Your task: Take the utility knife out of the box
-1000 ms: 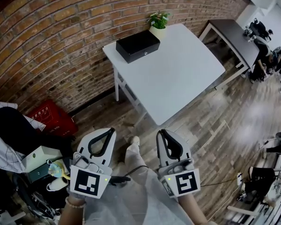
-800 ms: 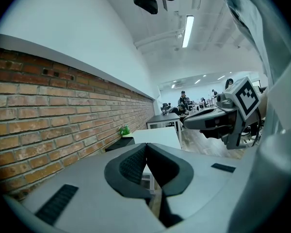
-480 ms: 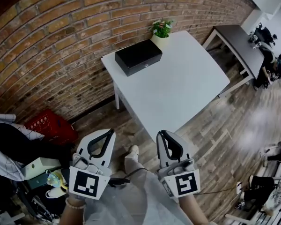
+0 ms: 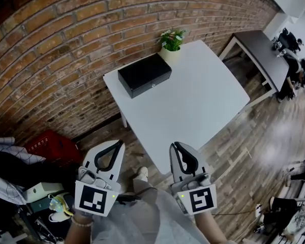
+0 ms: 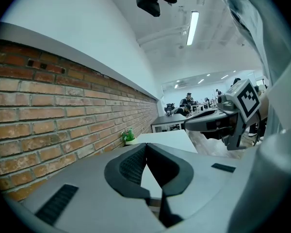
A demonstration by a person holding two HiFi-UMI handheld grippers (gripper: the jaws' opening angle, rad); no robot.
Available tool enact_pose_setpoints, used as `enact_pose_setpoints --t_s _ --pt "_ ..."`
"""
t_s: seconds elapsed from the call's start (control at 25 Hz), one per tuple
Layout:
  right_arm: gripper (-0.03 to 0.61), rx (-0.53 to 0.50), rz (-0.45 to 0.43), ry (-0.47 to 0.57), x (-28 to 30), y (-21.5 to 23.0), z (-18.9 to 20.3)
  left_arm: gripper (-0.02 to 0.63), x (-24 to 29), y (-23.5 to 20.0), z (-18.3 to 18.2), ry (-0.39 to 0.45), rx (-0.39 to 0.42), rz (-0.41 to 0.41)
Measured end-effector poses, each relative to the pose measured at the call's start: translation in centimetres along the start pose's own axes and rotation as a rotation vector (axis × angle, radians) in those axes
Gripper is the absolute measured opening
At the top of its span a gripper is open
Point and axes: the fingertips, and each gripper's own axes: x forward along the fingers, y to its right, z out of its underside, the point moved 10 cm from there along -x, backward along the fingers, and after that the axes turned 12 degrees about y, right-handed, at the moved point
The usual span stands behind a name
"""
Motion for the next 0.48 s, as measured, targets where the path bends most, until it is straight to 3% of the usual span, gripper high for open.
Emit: enact_pose_setpoints --t_s 0.48 --pt "0.054 0.03 -0.028 0.027 2.9 5.8 0.2 0.018 5.9 -0.4 -0.9 -0.004 0.013 -0.01"
